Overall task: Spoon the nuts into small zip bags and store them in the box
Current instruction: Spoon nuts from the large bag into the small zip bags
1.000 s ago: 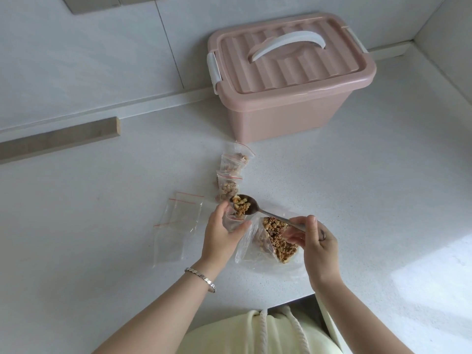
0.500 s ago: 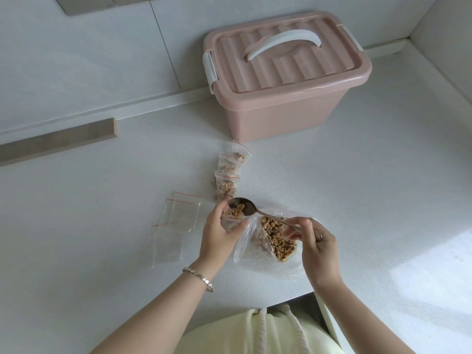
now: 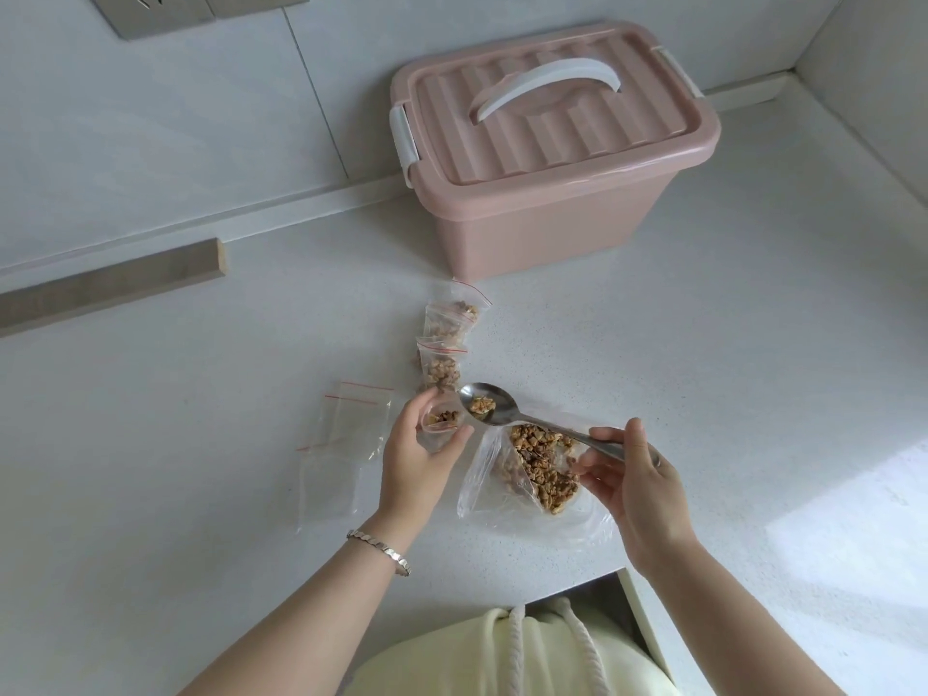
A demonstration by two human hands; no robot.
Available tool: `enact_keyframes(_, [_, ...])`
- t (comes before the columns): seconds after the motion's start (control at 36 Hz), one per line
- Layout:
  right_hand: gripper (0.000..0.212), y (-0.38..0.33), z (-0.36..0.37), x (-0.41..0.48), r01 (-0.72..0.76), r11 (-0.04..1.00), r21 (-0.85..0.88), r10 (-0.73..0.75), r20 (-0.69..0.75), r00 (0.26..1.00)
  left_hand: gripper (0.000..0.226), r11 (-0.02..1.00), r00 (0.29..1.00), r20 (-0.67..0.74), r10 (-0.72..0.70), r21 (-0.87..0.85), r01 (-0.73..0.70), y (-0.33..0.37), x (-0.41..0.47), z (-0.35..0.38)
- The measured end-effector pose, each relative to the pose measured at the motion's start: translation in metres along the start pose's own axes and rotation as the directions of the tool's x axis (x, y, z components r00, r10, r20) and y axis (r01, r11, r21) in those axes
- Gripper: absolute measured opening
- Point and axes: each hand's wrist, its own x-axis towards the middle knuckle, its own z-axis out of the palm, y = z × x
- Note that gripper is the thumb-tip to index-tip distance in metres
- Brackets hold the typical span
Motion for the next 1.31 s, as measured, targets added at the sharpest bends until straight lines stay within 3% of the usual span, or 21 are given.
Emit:
enact_keyframes(0.25, [0.047, -0.011, -0.047, -0.006, 0.103, 0.99, -0.1, -0.118, -0.153, 0.981, 0.051, 0.996, 0.997, -0.07, 0.035, 0.083, -0.029, 0.003, 0.025, -0.007])
enact_keyframes(0.36, [0.047, -0.007, -0.053, -0.009, 0.119, 0.985, -0.125, -0.14, -0.178, 0.974, 0.063, 0.993, 0.999, -0.04, 0.022, 0.117, -0.017, 0.008, 0.04, -0.006])
enact_keyframes(0.47, [0.047, -0.004, -0.053, -0.012, 0.139, 0.98, -0.142, -0.164, -0.184, 0.969, 0.068, 0.979, 0.991, -0.083, 0.109, 0.18, -0.092, 0.006, 0.04, -0.017])
enact_keyframes(0.53, [0.048, -0.002, -0.052, -0.013, 0.147, 0.978, -0.147, -0.174, -0.189, 0.967, 0.059, 0.953, 0.971, -0.216, 0.106, 0.302, -0.036, -0.005, 0.037, -0.028])
enact_keyframes(0.58, [0.048, -0.001, -0.051, -0.014, 0.152, 0.978, -0.146, -0.179, -0.197, 0.964, 0.053, 0.91, 0.946, -0.324, 0.013, 0.396, 0.123, -0.019, 0.035, -0.039])
enact_keyframes(0.67, [0.047, 0.0, -0.051, -0.015, 0.146, 0.98, -0.139, -0.173, -0.21, 0.962, 0.067, 0.807, 0.93, -0.294, -0.219, 0.482, 0.342, -0.033, 0.033, -0.049])
enact_keyframes(0.81, [0.046, 0.002, -0.054, -0.017, 0.139, 0.981, -0.135, -0.167, -0.221, 0.961, 0.077, 0.725, 0.937, -0.213, -0.277, 0.594, 0.349, -0.038, 0.042, -0.051])
enact_keyframes(0.89, [0.046, 0.002, -0.056, -0.017, 0.14, 0.98, -0.139, -0.17, -0.234, 0.957, 0.067, 0.742, 0.929, -0.205, -0.308, 0.56, 0.369, -0.037, 0.053, -0.05])
enact_keyframes(1.0, [0.043, 0.005, -0.064, -0.018, 0.125, 0.979, -0.16, -0.164, -0.255, 0.953, 0.04, 0.873, 0.953, -0.186, -0.238, 0.39, 0.294, -0.043, 0.057, -0.049])
enact_keyframes(1.14, [0.043, 0.02, -0.075, -0.017, 0.094, 0.977, -0.192, -0.147, -0.283, 0.948, 0.018, 0.936, 0.9, -0.358, -0.25, 0.15, 0.319, -0.031, 0.048, -0.057])
enact_keyframes(1.31, [0.038, 0.042, -0.073, -0.013, 0.015, 0.992, -0.124, -0.047, -0.261, 0.964, 0.003, 0.976, 0.871, -0.446, -0.207, -0.157, 0.151, 0.019, 0.013, -0.069])
